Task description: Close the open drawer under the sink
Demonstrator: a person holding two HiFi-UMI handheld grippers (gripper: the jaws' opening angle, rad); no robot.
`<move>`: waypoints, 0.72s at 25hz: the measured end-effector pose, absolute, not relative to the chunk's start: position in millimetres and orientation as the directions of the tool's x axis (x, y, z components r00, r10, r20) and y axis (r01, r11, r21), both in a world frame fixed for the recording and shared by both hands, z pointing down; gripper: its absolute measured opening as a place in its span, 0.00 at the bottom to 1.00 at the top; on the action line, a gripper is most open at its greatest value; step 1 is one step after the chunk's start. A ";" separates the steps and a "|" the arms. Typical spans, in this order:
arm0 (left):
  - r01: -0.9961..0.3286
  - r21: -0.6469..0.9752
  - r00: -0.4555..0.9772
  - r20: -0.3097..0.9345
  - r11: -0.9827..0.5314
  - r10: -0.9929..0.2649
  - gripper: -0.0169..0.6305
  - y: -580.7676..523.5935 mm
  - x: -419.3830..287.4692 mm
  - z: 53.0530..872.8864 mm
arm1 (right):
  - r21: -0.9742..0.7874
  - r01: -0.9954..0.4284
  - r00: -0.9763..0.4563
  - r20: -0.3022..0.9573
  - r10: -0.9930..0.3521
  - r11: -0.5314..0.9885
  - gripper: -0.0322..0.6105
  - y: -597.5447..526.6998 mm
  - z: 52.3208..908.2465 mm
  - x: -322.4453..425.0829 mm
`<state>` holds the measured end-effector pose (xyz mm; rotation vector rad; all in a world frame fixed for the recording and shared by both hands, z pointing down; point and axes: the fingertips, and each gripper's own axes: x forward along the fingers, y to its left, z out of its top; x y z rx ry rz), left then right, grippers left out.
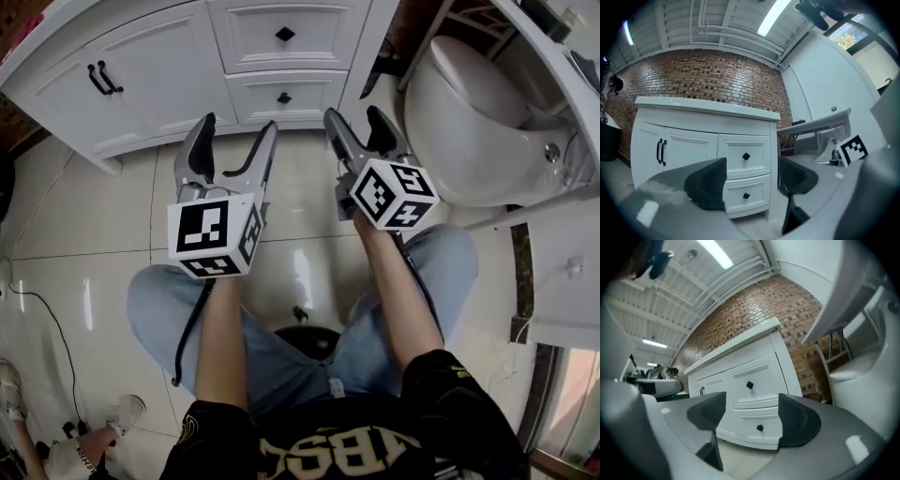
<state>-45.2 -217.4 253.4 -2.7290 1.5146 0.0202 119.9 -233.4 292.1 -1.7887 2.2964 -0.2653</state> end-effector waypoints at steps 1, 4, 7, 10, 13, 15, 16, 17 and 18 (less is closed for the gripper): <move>-0.847 -0.021 0.532 -0.035 -0.532 -0.846 0.57 -209.3 -42.0 249.1 | -0.219 -0.947 -0.228 -0.066 -0.972 0.237 0.59 -221.4 287.2 119.9; -0.849 -0.045 0.529 -0.058 -0.527 -0.847 0.56 -188.9 -35.8 243.7 | -0.094 -0.978 -0.180 -0.077 -0.981 0.187 0.65 -191.1 276.3 128.7; -0.849 -0.040 0.528 -0.073 -0.527 -0.846 0.56 -172.0 -32.8 243.8 | -0.015 -0.992 -0.125 -0.081 -0.989 0.127 0.75 -166.0 268.8 140.6; -0.853 -0.036 0.521 -0.081 -0.520 -0.850 0.56 -158.2 -34.8 246.4 | 0.037 -0.995 -0.096 -0.068 -0.993 0.094 0.77 -145.1 265.9 146.3; -0.856 -0.054 0.517 -0.081 -0.514 -0.852 0.56 -150.1 -34.0 247.5 | 0.065 -0.996 -0.060 -0.051 -0.997 0.057 0.77 -132.1 264.7 151.4; -0.856 -0.069 0.516 -0.078 -0.512 -0.853 0.56 -145.9 -33.1 249.6 | 0.074 -0.996 -0.052 -0.042 -0.998 0.049 0.76 -126.8 266.1 152.0; -0.856 -0.073 0.516 -0.075 -0.512 -0.853 0.56 -144.5 -33.0 251.1 | 0.071 -0.996 -0.054 -0.038 -0.998 0.051 0.76 -124.9 267.6 151.2; -0.855 -0.076 0.517 -0.073 -0.512 -0.853 0.56 -143.8 -33.0 252.1 | 0.065 -0.996 -0.059 -0.034 -0.998 0.057 0.76 -123.5 269.0 149.9; -0.854 -0.080 0.519 -0.070 -0.513 -0.852 0.56 -143.4 -32.8 252.8 | 0.062 -0.996 -0.066 -0.031 -0.997 0.063 0.75 -122.5 270.1 148.0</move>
